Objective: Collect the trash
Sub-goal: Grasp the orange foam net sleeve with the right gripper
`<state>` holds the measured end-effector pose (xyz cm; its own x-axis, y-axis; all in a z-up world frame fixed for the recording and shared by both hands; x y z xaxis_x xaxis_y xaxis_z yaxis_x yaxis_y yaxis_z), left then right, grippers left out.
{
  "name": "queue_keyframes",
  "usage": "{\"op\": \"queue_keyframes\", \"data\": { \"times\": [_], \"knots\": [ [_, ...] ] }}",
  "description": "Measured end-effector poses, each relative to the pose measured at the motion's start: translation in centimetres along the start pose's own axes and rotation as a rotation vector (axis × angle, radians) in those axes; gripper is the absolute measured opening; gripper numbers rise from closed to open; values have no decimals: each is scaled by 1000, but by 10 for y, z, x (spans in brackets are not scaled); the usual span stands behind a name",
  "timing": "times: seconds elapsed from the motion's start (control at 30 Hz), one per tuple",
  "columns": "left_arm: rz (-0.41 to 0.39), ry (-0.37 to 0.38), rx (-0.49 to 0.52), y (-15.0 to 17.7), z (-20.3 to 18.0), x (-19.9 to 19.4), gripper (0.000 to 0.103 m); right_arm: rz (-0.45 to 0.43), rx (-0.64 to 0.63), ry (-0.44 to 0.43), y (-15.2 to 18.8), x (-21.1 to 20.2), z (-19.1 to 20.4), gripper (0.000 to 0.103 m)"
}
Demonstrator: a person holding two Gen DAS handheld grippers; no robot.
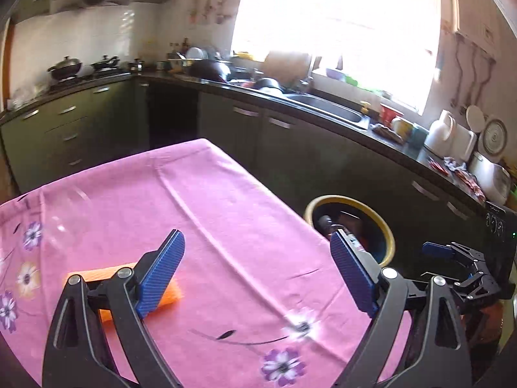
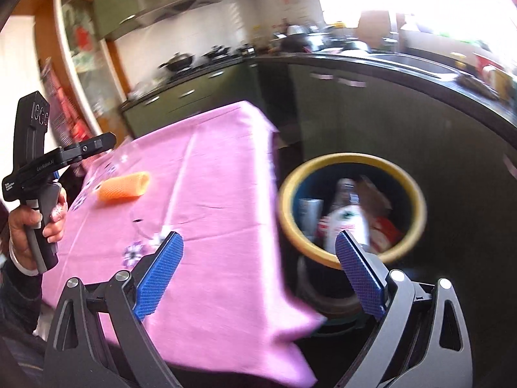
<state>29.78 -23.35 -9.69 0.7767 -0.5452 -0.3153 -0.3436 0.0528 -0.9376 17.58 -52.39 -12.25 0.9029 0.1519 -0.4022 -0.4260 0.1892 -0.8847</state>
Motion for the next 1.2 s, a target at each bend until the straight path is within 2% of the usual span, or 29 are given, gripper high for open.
{"op": "queue_keyframes", "data": {
  "times": [0.17,0.27,0.4,0.47,0.53,0.67,0.87,1.0,1.2],
  "knots": [
    [-91,-182,-16,-7,95,-57,89,79,-94,-135,9,47,75,94],
    [-103,-256,-49,-6,151,-79,90,136,-166,-228,19,78,123,94],
    [-135,-366,-38,1,211,-99,90,173,-293,-388,24,112,181,94],
    [-138,-387,-61,8,225,-101,90,197,-351,-496,25,130,206,94],
    [-138,-383,-98,14,233,-102,90,222,-413,-551,25,150,220,94],
    [-152,-385,-91,17,230,-102,90,285,-511,-624,22,193,241,94],
    [-137,-376,-117,23,235,-99,91,415,-704,-690,31,239,260,94],
    [-133,-363,-156,26,240,-99,91,491,-769,-719,42,258,271,94],
    [-125,-366,-175,30,244,-99,91,546,-805,-745,60,269,284,91]
  ]
}}
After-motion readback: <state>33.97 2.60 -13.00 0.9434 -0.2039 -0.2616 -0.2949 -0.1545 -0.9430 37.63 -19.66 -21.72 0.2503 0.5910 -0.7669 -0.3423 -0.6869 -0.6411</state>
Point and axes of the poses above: each gripper's, at about its wrist camera, not at the fingertips, and x roughly the way its jaws point, z to its left, y to its underside, the point moved 10 cm from there along x, roughly the way its jaws point, and after that the axes turned 15 degrees about -z, right-handed, at the moved point
